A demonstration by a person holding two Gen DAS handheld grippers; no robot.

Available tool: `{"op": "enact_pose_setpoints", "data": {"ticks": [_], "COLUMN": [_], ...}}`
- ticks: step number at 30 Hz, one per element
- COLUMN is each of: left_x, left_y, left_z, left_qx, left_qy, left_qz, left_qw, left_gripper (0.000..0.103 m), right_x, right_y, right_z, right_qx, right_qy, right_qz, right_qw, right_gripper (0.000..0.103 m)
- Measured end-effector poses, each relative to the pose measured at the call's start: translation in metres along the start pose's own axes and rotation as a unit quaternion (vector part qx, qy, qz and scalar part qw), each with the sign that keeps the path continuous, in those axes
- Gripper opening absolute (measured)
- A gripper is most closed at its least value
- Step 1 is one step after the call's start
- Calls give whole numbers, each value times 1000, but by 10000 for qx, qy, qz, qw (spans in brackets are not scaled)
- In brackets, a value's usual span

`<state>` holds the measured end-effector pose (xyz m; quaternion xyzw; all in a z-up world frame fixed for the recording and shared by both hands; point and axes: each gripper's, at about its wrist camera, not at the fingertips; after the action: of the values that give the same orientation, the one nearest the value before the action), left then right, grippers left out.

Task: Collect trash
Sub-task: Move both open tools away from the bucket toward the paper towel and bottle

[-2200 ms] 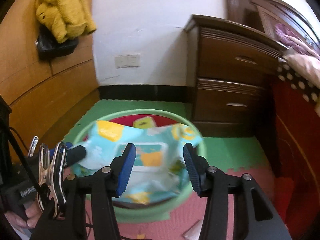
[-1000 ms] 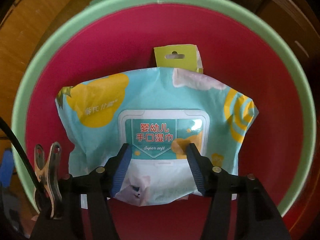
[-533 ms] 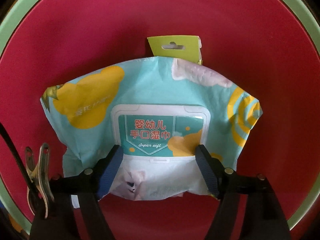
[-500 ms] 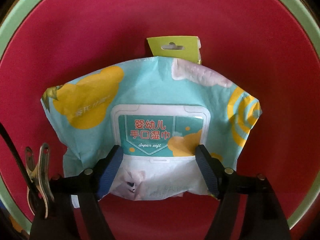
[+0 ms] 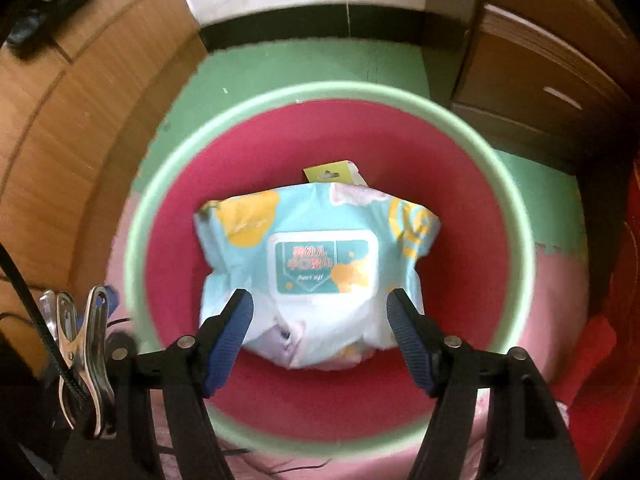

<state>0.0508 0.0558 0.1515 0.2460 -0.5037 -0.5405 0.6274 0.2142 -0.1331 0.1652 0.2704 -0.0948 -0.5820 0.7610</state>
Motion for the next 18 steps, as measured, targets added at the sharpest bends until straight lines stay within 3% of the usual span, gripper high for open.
{"op": "enact_pose_setpoints", "data": {"ticks": [8,18], "left_x": [24,56], "left_y": [3,-20], "left_z": [19,45], "left_qx": [50,-189], "left_qy": [30,7], "left_qz": [-275,-605], "left_qw": [9996,9980], "left_gripper": [52,52], "right_x": [-4,13], "right_y": [-37,-97], "right_z": [66,105], "right_qx": [677,1171], "right_qy": [201,357], "right_qz": [-4,-155], "right_qw": [9975,9924], "right_gripper": [72,72]}}
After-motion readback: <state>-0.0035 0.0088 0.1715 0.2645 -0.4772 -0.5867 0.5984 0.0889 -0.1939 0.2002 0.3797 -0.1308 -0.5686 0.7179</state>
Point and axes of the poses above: each gripper's, at about its wrist camera, not at the fingertips, and z roughly against the way its jaws point, x to its right, y to its top, and after that the axes turned 14 degrees about x, right-handed
